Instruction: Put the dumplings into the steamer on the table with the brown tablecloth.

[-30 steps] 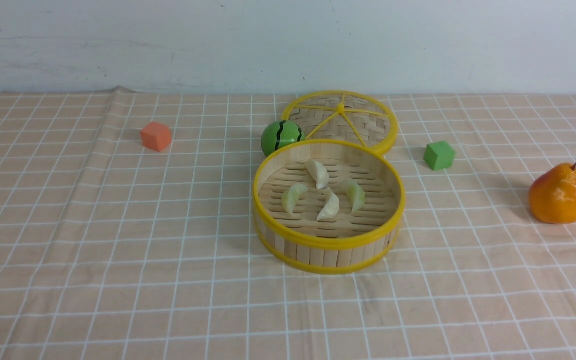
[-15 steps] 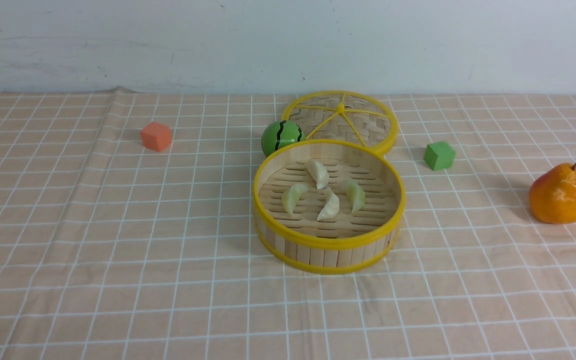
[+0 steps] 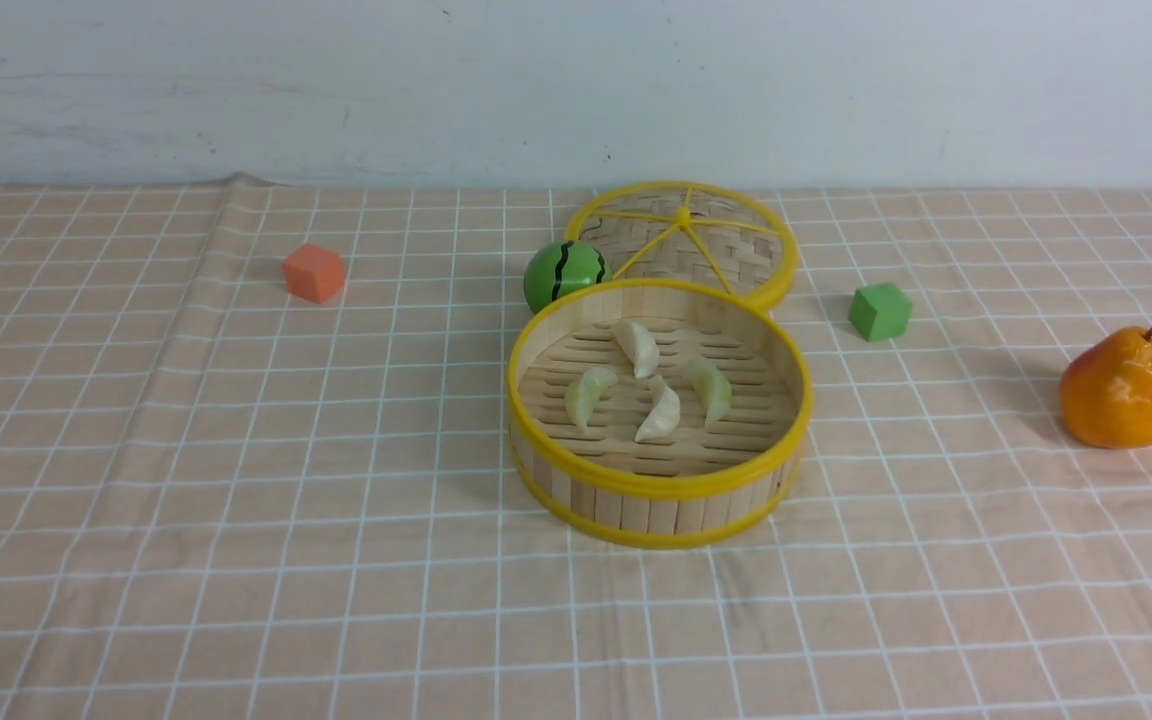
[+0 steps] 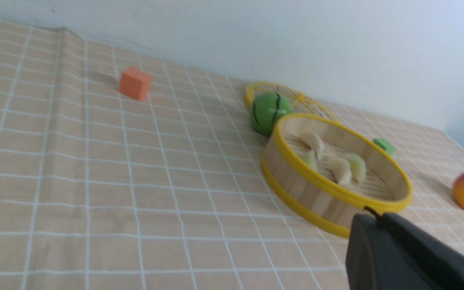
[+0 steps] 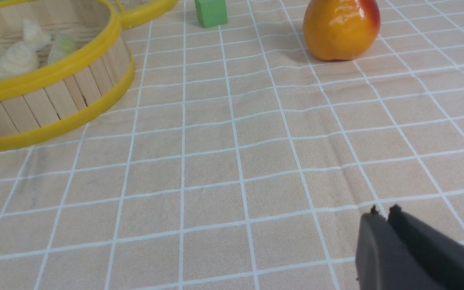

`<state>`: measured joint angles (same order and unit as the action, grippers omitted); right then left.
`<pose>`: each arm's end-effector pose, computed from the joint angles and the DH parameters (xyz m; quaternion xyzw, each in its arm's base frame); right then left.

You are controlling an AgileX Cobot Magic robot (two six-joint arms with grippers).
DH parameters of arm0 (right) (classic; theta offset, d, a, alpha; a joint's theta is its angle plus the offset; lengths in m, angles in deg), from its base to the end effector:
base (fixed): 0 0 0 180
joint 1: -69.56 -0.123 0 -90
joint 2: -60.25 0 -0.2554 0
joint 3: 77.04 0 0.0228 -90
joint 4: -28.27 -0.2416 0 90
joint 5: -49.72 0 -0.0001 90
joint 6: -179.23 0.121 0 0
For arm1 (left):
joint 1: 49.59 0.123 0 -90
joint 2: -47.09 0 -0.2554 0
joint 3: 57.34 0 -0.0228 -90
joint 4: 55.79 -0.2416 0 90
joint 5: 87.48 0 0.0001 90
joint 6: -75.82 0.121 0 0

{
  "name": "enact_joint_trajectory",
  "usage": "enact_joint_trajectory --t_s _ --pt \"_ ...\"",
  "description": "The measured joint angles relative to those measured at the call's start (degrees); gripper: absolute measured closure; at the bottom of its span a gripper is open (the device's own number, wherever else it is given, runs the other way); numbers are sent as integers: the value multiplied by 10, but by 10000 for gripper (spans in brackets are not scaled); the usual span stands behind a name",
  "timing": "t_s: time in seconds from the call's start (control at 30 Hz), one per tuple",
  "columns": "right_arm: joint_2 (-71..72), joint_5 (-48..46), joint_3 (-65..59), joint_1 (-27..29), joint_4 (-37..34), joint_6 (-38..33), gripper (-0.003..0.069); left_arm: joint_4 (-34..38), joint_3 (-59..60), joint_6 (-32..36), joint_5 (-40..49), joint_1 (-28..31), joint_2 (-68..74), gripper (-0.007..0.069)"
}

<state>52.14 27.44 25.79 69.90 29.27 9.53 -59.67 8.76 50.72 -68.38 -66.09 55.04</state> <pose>0.1014 -0.0014 0.1650 0.0703 0.8037 0.0439 0.5893 0.0908 -0.0241 0.2400 -0.0388 0.7250 -0.2159 0.6529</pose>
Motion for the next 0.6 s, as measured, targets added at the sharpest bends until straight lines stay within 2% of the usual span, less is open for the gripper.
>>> enact_joint_trajectory --t_s 0.1,0.13,0.17,0.3,0.6 --pt "0 0 0 0 0 0 618 62 39 66 -49 81 0 638" --pt "0 0 0 0 0 0 617 69 41 76 -53 87 0 638" --pt "0 0 0 0 0 0 616 91 61 109 -62 131 0 638" --pt "0 0 0 0 0 0 613 102 95 148 -60 191 0 638" --pt "0 0 0 0 1 0 599 97 119 151 -13 207 0 638"
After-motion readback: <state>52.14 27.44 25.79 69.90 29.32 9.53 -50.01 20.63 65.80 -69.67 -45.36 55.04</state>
